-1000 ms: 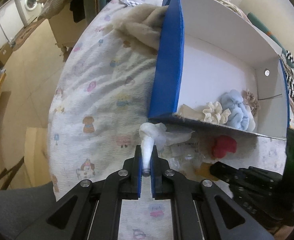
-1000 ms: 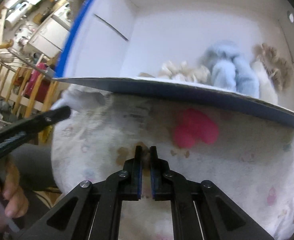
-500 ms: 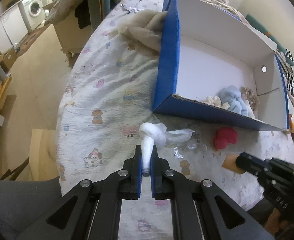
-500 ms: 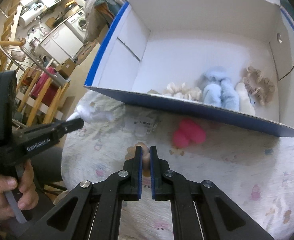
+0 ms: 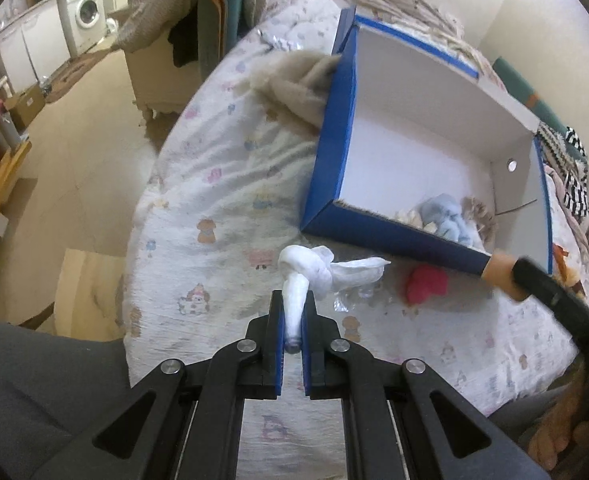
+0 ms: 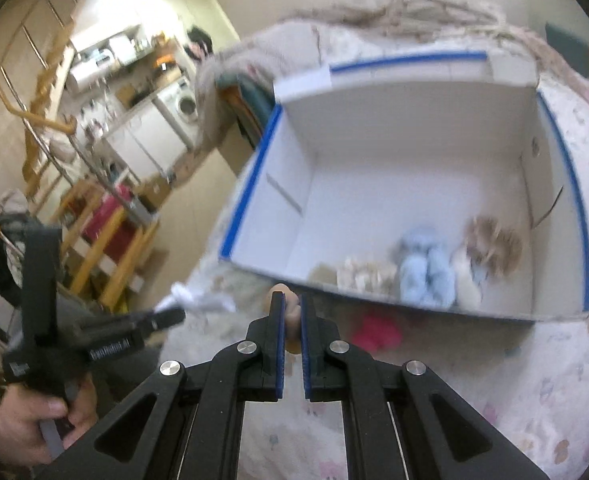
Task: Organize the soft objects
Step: 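Carry the white cloth into the box with the left gripper while the right gripper carries the tan cylinder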
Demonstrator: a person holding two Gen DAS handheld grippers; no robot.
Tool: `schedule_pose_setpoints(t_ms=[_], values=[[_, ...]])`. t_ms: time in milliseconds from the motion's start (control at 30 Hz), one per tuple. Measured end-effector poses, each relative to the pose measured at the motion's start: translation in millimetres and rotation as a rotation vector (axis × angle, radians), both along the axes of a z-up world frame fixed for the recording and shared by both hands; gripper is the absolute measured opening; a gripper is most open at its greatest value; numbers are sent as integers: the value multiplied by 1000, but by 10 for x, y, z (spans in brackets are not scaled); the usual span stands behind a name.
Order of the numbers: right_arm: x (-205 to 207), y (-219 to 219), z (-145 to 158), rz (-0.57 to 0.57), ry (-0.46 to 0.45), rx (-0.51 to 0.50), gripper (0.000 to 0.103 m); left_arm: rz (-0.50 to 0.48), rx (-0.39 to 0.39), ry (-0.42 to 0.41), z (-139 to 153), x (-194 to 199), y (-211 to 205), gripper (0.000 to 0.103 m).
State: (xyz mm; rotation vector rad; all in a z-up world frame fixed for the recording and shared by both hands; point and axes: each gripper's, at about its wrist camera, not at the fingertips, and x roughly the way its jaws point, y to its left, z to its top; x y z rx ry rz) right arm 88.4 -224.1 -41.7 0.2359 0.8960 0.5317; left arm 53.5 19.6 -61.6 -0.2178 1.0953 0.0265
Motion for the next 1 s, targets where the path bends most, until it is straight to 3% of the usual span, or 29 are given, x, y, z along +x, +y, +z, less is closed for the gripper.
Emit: schedule_pose_setpoints(t_ms=[300, 467, 700, 1000], values=[[68, -291, 429, -125, -145, 75, 8, -24, 71, -139, 462, 186, -96, 6], [159, -442, 575, -179, -142, 116, 8, -39, 40, -149, 588, 441, -113, 6], [427, -445, 739, -183, -156, 91, 8, -98, 39, -174, 761, 846, -293, 6], [1054, -497, 702, -198, -125, 23, 8, -181, 121, -184, 736, 1329, -644, 6]])
